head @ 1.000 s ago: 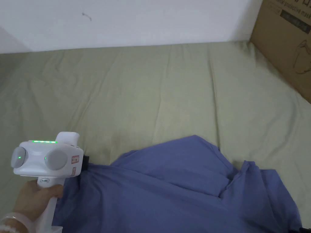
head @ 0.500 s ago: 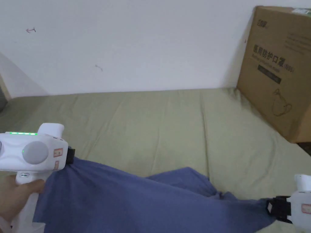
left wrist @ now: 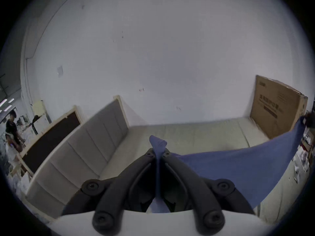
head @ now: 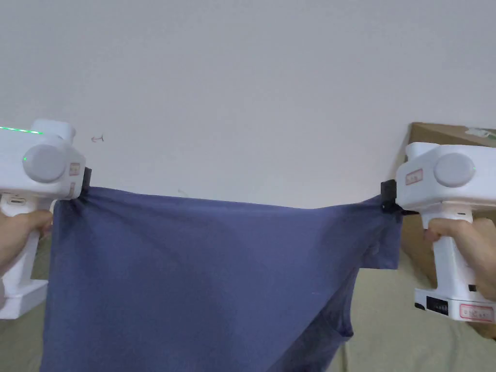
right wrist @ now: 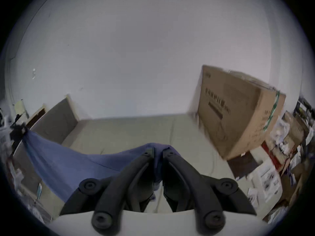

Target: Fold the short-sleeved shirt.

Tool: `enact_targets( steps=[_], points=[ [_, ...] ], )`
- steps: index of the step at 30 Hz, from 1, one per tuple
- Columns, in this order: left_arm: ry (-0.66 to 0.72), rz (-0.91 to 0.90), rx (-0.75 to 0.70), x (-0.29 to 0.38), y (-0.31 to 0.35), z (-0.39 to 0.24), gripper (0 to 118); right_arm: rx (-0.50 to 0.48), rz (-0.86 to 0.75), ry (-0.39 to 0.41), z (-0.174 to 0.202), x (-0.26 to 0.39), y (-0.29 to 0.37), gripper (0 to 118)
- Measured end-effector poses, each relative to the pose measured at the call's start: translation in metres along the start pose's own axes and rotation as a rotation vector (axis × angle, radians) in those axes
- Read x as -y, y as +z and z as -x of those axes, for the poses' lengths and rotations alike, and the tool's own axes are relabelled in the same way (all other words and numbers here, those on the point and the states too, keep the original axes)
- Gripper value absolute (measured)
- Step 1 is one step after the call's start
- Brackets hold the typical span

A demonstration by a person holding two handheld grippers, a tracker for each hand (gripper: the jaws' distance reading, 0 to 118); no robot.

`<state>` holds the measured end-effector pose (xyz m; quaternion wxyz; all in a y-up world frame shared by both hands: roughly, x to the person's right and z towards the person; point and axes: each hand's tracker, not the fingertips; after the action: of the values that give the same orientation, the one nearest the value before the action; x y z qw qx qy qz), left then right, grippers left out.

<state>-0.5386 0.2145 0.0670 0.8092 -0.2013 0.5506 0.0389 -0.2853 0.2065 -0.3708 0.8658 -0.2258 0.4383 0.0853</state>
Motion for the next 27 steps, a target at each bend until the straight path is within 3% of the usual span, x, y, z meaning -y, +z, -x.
enact_targets(
  steps=[5, 9, 14, 20, 27],
  points=[
    [-0.012, -0.120, -0.063, -0.075, -0.024, 0.002, 1, 0.022, -0.080, 0.008, 0.039, -0.104, -0.012, 7],
    [-0.004, -0.178, -0.084, -0.118, -0.047, 0.001, 1, 0.111, -0.136, -0.008, 0.043, -0.166, -0.016, 7],
    [-0.012, -0.276, -0.105, -0.151, -0.065, -0.010, 1, 0.132, -0.227, 0.021, 0.045, -0.203, 0.001, 7],
    [0.007, -0.326, -0.093, -0.123, -0.095, -0.032, 1, 0.146, -0.216, 0.043, 0.033, -0.178, -0.014, 7],
    [-0.031, -0.032, -0.061, 0.013, -0.207, -0.076, 1, 0.129, 0.089, 0.018, 0.018, -0.053, -0.142, 7]
  ],
)
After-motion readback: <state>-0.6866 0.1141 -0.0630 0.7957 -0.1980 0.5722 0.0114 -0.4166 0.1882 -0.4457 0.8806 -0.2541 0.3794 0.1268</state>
